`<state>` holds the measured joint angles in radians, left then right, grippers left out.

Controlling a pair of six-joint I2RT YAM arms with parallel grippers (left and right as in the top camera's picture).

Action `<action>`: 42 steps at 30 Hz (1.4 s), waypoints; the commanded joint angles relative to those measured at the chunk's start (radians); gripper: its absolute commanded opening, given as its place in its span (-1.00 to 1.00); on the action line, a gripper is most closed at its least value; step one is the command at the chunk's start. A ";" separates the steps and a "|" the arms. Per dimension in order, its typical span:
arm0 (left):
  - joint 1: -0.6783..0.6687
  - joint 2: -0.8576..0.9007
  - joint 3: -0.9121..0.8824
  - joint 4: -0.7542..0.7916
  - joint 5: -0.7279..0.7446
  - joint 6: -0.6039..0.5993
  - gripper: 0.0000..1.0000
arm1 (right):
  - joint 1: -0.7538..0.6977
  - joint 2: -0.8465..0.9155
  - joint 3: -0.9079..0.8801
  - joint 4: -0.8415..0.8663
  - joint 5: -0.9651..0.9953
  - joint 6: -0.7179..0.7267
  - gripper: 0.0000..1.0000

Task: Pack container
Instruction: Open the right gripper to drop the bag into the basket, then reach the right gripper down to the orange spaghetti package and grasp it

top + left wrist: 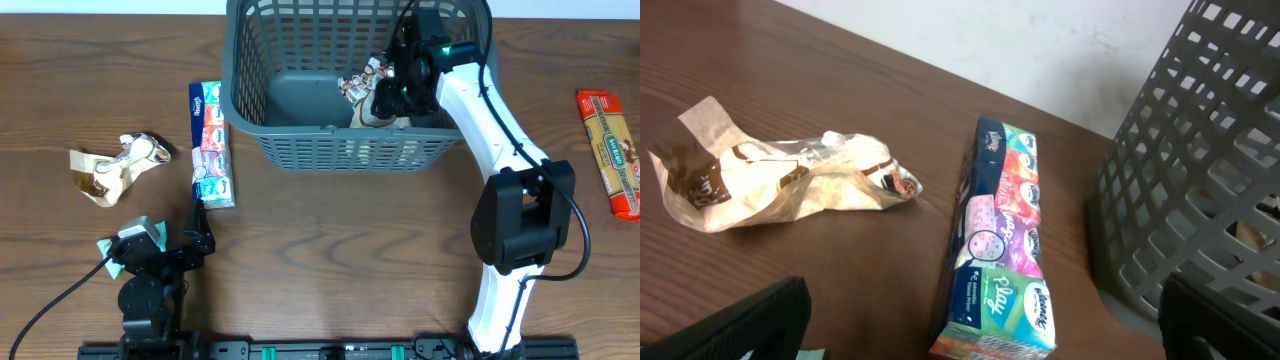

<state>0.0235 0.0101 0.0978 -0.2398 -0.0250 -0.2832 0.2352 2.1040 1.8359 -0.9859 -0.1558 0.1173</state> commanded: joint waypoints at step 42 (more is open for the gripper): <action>0.004 -0.006 -0.016 -0.029 0.018 0.017 0.96 | -0.566 -0.024 1.130 -0.489 0.433 0.043 0.98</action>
<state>0.0238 0.0101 0.0978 -0.2398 -0.0254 -0.2832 -0.2958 2.0518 3.0203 -1.5082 0.3092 0.2485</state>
